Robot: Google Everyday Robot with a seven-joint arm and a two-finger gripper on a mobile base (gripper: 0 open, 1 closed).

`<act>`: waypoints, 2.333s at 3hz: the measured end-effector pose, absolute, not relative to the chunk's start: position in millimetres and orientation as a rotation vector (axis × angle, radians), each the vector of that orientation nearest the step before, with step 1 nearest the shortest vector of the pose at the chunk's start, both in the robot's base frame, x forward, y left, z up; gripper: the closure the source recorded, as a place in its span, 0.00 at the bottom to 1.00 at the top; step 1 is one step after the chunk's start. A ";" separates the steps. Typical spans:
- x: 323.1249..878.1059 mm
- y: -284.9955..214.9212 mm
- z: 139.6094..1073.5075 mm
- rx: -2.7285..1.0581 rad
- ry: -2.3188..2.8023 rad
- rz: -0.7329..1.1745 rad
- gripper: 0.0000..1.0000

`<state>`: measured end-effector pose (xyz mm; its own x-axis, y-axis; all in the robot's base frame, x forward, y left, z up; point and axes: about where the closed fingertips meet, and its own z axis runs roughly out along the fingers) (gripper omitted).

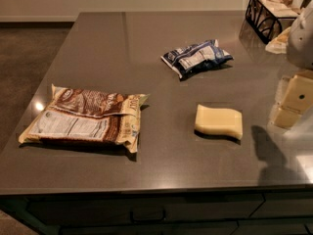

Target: Pick brown chip bag

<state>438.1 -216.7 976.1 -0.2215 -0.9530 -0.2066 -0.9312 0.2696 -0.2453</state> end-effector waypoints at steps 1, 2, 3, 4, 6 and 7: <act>438.1 -216.7 976.2 -1.725 2.232 -0.098 0.00; 452.4 -193.5 976.2 -1.711 2.219 -0.041 0.00; 472.9 -147.4 971.0 -1.720 2.195 -0.022 0.00; 485.5 -90.8 956.1 -1.754 2.176 0.004 0.00; 485.7 6.6 908.8 -1.901 2.148 0.032 0.00; 488.5 55.0 872.1 -1.992 2.160 0.045 0.00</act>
Offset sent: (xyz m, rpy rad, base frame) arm 0.0353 0.0572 -0.0040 0.1122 0.0433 0.0118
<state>488.5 55.0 872.1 -0.0698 -0.9832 -0.1687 -0.9894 0.0899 -0.1141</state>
